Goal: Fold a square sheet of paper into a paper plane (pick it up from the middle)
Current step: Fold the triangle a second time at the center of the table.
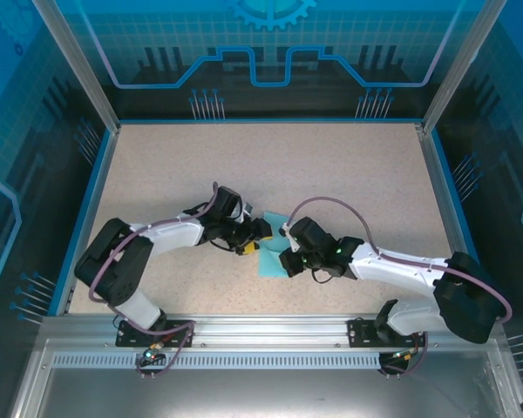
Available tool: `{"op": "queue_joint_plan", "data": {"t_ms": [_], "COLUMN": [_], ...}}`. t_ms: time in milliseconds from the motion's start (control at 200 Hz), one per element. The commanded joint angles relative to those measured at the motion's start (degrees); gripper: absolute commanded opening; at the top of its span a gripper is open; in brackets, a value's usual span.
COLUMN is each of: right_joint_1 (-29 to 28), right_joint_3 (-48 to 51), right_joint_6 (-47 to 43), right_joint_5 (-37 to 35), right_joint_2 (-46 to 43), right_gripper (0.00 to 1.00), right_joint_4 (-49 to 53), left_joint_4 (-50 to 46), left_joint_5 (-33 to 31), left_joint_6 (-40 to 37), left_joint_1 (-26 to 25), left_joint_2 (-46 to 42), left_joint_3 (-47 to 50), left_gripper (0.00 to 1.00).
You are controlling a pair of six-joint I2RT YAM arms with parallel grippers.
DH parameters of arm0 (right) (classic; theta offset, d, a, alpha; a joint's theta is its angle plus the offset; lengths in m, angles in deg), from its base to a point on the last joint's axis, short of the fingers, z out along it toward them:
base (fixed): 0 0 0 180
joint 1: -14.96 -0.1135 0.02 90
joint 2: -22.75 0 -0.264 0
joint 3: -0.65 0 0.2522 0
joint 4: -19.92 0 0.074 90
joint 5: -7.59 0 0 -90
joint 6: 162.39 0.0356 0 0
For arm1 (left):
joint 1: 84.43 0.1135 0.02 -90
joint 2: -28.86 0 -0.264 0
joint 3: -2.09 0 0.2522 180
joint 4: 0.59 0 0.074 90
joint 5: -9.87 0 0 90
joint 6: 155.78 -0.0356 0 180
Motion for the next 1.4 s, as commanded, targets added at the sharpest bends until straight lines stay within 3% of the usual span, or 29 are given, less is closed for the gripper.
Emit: {"op": "queue_joint_plan", "data": {"t_ms": [0, 75, 160, 260, 425, 780, 1395], "right_joint_1": [3.51, 5.92, 8.27, 10.02, 12.43, 15.44, 18.84], "right_joint_3": [1.35, 1.01, -0.05, -1.36, -2.49, -4.12, -7.35], "right_joint_6": [-0.81, -1.37, -2.53, -3.37, -4.64, -7.13, -10.16], "right_joint_5": [7.28, 9.49, 12.85, 13.82, 15.35, 19.10, 23.52], "right_joint_2": [0.39, 1.61, 3.89, 6.13, 8.81, 12.71, 18.49], "right_gripper": [0.02, 0.03, 0.03, 0.03, 0.03, 0.05, 0.05], "right_joint_4": [-3.29, -3.01, -2.22, -1.40, -0.11, -0.06, -0.50], "left_joint_4": [-1.07, -1.93, -3.01, -2.93, -2.42, 1.70, 5.61], "left_joint_5": [-3.52, -5.00, -7.13, -7.74, -9.41, -9.66, -11.14], "left_joint_6": [-0.40, -1.41, -2.64, -3.49, -4.29, -6.18, -5.70], "left_joint_1": [-0.48, -1.19, -2.20, -3.25, -5.04, -8.64, -11.27], "left_joint_2": [-4.32, -5.95, -6.88, -6.90, -6.34, -3.23, 0.77], "left_joint_3": [1.48, 1.82, 2.02, 2.11, 1.86, 1.45, 0.87], "left_gripper": [0.67, 0.64, 0.54, 0.42, 0.31, 0.26, 0.26]}}
